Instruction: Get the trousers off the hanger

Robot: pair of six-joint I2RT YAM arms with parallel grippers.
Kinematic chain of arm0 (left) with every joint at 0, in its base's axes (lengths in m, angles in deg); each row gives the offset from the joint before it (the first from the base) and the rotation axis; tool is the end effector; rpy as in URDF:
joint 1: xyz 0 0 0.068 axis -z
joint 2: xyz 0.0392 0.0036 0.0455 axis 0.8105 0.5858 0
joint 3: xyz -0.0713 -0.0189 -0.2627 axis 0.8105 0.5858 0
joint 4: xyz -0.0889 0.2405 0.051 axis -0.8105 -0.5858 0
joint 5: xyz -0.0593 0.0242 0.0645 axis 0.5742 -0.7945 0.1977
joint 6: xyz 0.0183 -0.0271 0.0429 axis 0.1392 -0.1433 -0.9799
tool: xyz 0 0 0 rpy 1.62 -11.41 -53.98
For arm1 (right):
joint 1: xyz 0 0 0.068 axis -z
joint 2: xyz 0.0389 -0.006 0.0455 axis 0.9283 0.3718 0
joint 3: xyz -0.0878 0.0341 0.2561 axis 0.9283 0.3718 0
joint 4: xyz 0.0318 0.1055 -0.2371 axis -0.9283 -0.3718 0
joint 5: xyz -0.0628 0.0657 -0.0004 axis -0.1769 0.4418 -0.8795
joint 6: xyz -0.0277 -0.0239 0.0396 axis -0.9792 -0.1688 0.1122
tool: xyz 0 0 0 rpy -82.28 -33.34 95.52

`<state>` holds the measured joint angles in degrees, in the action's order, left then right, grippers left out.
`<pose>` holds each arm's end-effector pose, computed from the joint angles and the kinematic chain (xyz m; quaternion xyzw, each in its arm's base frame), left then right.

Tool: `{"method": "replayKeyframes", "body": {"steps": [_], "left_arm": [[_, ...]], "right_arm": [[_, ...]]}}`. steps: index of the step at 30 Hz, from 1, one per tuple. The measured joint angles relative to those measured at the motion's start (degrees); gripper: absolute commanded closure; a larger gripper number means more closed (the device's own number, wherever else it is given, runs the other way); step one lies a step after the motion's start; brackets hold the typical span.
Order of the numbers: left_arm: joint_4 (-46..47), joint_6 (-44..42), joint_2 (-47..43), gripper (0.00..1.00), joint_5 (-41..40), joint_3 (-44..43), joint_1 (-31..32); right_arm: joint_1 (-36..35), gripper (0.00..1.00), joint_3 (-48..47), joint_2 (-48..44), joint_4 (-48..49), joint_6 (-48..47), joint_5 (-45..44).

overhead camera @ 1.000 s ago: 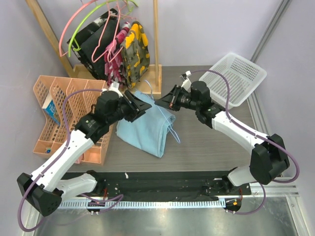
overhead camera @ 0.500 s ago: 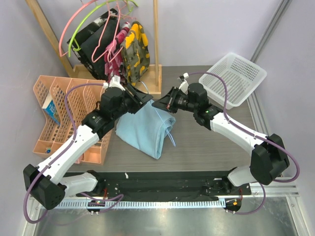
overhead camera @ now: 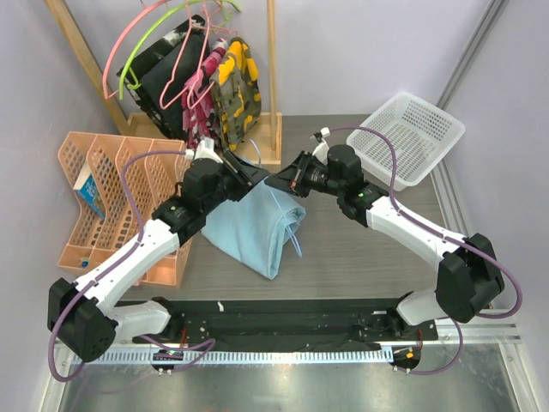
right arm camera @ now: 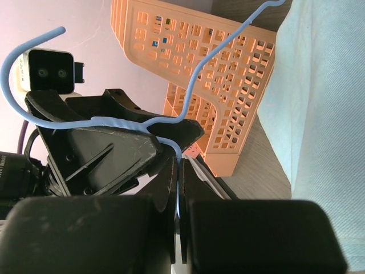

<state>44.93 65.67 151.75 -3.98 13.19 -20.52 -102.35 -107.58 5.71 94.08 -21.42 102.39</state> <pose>0.2294 -0.1509 0.3374 -0.2344 0.7775 -0.4333 0.3909 0.2682 0.2009 0.3163 0.0507 0.7710 0.5730 0.2732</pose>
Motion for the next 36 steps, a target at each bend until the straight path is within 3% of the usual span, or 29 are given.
{"method": "replayKeyframes", "body": {"steps": [7,18,22,26,31,36], "left_arm": [[8.02,0.57,2.38,0.58,0.92,1.73,0.07],[14.45,2.95,3.78,0.99,2.08,3.26,0.2],[14.75,3.13,3.8,1.0,2.14,3.28,0.13],[15.28,3.58,3.74,1.0,2.62,3.32,0.15],[14.69,3.37,3.06,1.0,2.6,3.32,0.02],[13.44,3.21,-0.66,1.0,2.4,3.32,0.07]], "right_arm": [[0.04,0.99,0.0,0.02,0.42,0.9,-1.01],[0.0,0.99,-0.02,0.13,0.68,1.25,-2.69],[0.0,0.96,-0.68,0.13,-0.24,0.74,-2.8],[0.0,0.73,-4.07,0.13,-6.4,-2.45,-2.84],[-1.79,0.55,-5.7,-3.06,-14.25,-6.95,2.1],[-3.91,0.59,-4.9,-8.28,-17.29,-8.96,6.29]]}}
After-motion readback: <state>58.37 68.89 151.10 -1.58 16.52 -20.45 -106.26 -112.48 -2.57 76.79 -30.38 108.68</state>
